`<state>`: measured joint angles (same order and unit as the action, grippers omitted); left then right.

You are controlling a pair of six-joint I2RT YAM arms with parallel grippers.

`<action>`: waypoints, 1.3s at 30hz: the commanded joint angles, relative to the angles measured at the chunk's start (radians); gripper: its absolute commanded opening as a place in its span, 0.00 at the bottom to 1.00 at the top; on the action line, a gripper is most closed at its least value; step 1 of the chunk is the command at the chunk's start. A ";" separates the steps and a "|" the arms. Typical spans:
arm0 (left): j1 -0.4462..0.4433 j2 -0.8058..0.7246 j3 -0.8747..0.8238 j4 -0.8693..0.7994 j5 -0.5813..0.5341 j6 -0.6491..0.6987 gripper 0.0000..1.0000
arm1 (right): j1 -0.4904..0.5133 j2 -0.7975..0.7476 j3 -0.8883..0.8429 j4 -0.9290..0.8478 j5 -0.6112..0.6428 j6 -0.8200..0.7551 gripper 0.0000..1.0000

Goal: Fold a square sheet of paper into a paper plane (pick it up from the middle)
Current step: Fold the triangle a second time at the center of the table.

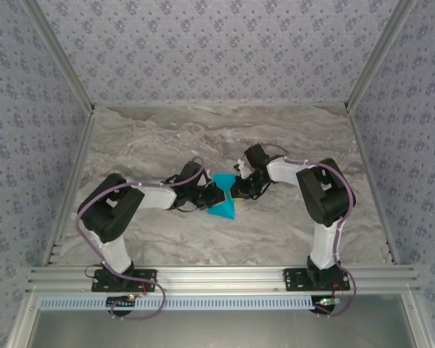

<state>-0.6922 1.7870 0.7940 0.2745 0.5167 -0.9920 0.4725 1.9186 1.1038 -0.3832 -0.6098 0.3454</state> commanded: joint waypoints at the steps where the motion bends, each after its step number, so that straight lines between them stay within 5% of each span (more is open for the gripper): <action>1: -0.012 0.012 0.034 -0.061 -0.024 0.024 0.11 | 0.000 0.033 0.015 -0.029 0.024 -0.023 0.09; 21: -0.023 0.006 0.003 -0.140 -0.082 0.036 0.10 | 0.002 0.046 0.025 -0.040 0.033 -0.027 0.11; 39: -0.048 0.008 0.005 -0.242 -0.187 0.022 0.08 | -0.026 -0.035 0.024 -0.064 0.022 -0.022 0.24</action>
<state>-0.7300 1.7821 0.8089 0.1490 0.3897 -0.9771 0.4480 1.9087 1.1286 -0.4168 -0.5861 0.3386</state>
